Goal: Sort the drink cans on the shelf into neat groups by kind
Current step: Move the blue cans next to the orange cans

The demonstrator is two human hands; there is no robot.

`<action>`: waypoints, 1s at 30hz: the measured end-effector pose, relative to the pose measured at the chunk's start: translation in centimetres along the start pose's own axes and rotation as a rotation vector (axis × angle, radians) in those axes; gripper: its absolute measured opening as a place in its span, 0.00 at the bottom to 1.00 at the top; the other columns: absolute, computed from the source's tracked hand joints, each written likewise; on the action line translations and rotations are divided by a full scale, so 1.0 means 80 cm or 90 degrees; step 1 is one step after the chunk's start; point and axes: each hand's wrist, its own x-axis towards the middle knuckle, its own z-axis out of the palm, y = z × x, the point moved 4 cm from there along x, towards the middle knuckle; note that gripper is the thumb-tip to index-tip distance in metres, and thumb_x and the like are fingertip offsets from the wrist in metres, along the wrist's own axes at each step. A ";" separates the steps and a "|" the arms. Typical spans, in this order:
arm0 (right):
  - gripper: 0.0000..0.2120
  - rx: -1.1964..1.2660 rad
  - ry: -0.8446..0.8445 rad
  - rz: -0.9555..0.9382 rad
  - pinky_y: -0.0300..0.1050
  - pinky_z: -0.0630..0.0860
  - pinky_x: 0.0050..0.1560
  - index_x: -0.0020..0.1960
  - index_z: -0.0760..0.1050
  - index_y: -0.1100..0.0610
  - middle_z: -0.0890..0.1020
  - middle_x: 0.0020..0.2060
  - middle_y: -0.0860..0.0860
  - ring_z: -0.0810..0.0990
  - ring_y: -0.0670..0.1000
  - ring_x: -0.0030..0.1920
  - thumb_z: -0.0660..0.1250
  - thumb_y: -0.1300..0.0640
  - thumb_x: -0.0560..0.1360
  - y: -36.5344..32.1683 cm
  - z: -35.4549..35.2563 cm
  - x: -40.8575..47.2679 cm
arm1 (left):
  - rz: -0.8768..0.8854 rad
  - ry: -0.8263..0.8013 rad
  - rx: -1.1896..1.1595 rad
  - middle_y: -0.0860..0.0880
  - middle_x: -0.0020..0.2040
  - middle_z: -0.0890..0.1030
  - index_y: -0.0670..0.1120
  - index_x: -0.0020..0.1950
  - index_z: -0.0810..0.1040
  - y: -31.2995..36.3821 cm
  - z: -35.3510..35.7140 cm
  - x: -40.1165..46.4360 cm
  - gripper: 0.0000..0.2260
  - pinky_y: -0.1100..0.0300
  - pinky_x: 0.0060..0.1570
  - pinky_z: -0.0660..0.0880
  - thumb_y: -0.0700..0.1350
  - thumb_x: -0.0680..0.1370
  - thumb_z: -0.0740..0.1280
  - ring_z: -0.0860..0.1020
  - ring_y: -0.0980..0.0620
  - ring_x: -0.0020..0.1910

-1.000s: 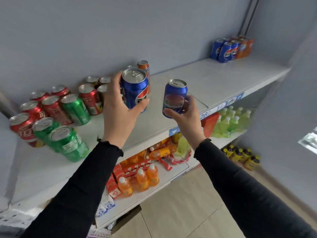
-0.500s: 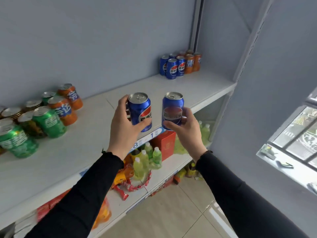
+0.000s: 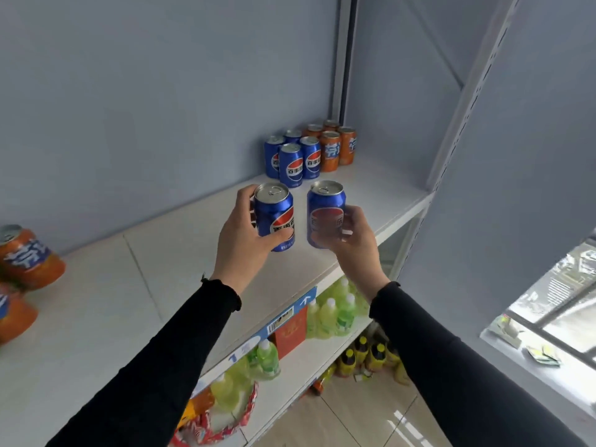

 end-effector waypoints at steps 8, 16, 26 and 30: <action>0.31 -0.037 -0.051 0.020 0.43 0.80 0.53 0.68 0.69 0.50 0.80 0.56 0.44 0.80 0.44 0.54 0.78 0.54 0.69 0.061 -0.023 0.136 | -0.017 -0.020 0.036 0.54 0.63 0.78 0.55 0.70 0.66 -0.038 0.097 0.098 0.37 0.53 0.57 0.78 0.52 0.66 0.81 0.76 0.52 0.60; 0.32 -0.060 -0.176 -0.018 0.44 0.78 0.58 0.69 0.68 0.50 0.76 0.63 0.50 0.78 0.48 0.58 0.78 0.52 0.70 0.129 -0.034 0.281 | -0.116 0.031 0.033 0.53 0.65 0.77 0.55 0.73 0.65 -0.057 0.191 0.175 0.37 0.52 0.59 0.80 0.45 0.69 0.80 0.78 0.53 0.61; 0.37 0.026 -0.333 -0.066 0.37 0.73 0.61 0.75 0.63 0.50 0.75 0.69 0.47 0.75 0.46 0.64 0.77 0.51 0.71 0.148 -0.001 0.364 | -0.185 0.132 0.071 0.55 0.66 0.74 0.56 0.73 0.66 -0.076 0.218 0.218 0.38 0.48 0.60 0.79 0.43 0.68 0.80 0.75 0.54 0.63; 0.34 0.053 -0.350 -0.067 0.32 0.72 0.54 0.72 0.64 0.51 0.76 0.65 0.46 0.76 0.44 0.59 0.77 0.55 0.72 0.151 0.007 0.373 | -0.188 0.145 0.094 0.55 0.65 0.75 0.58 0.71 0.64 -0.079 0.217 0.221 0.37 0.49 0.57 0.80 0.44 0.69 0.80 0.76 0.52 0.62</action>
